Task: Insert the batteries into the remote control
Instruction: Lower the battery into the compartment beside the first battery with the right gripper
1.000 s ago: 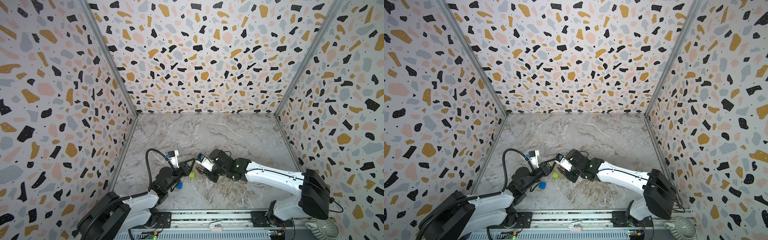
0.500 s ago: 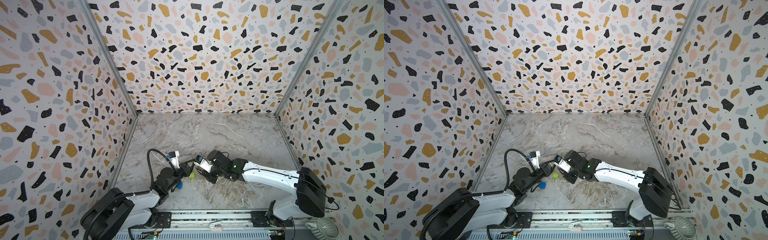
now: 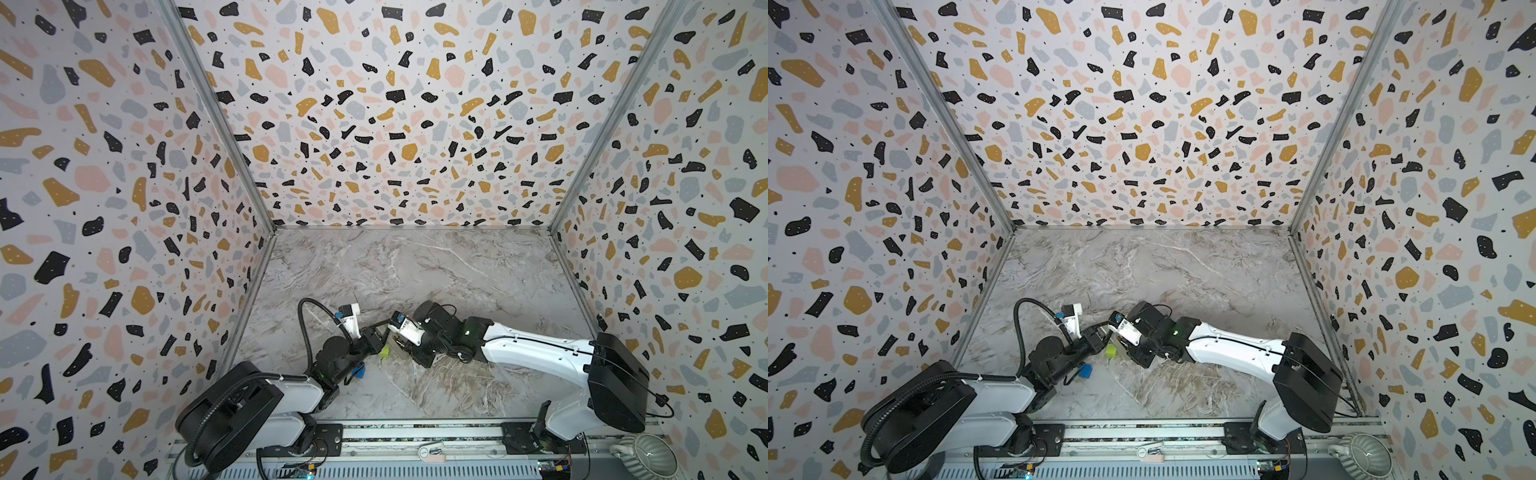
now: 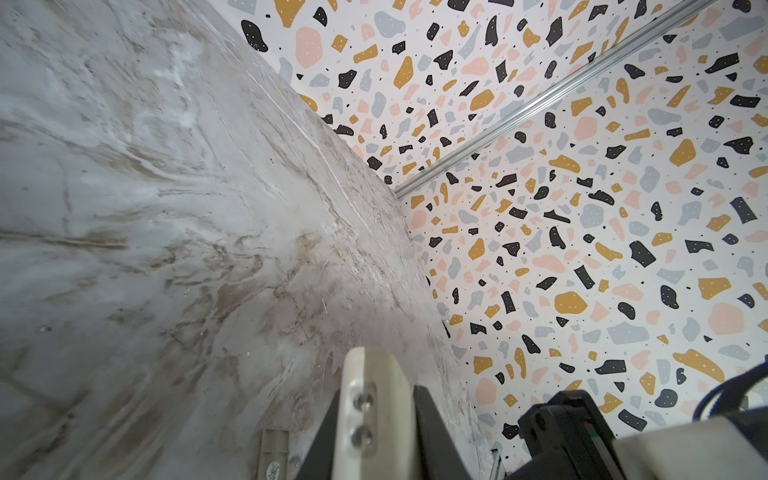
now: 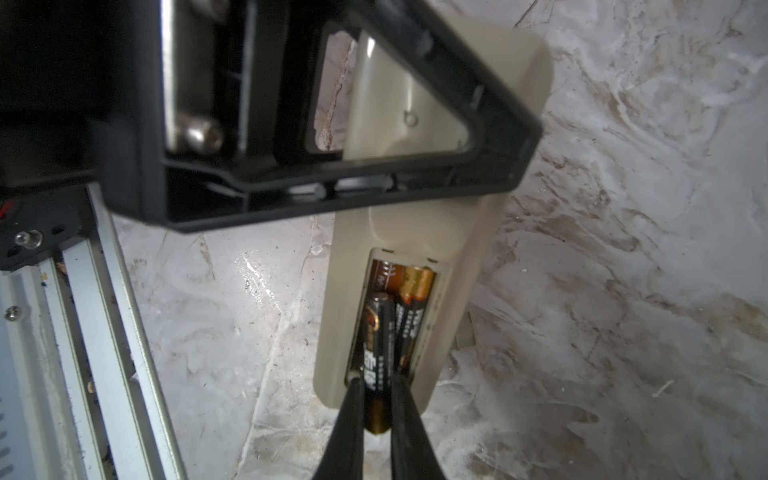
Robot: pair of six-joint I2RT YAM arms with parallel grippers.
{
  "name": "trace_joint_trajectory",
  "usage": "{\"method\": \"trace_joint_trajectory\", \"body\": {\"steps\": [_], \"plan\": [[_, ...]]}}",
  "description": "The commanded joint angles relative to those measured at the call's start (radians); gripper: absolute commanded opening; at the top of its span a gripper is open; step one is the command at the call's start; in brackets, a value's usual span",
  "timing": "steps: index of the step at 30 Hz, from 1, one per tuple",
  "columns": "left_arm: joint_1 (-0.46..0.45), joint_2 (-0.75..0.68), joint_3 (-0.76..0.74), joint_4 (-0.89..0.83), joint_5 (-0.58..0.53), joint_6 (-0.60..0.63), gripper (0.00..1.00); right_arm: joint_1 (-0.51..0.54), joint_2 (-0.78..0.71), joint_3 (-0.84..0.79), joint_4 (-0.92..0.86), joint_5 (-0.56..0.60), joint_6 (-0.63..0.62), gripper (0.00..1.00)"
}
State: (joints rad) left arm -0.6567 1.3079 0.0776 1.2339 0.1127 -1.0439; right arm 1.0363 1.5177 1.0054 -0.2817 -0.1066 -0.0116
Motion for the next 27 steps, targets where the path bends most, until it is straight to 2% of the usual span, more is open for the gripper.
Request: {"method": "trace_joint_trajectory", "body": {"steps": [1,13,22,27], "plan": [[-0.036,0.026,-0.006,0.189,0.034,-0.047,0.00,0.005,0.013,0.047,0.023,0.025,0.015,0.00],[-0.125,0.173,0.004,0.348,-0.059,-0.104,0.00,0.005,0.029,0.052,0.020,0.055,0.033,0.02],[-0.129,0.258,0.003,0.453,-0.062,-0.143,0.00,0.005,0.013,0.044,0.017,0.051,0.031,0.22],[-0.129,0.256,0.002,0.445,-0.067,-0.143,0.00,0.005,0.004,0.039,0.015,0.048,0.030,0.25]]}}
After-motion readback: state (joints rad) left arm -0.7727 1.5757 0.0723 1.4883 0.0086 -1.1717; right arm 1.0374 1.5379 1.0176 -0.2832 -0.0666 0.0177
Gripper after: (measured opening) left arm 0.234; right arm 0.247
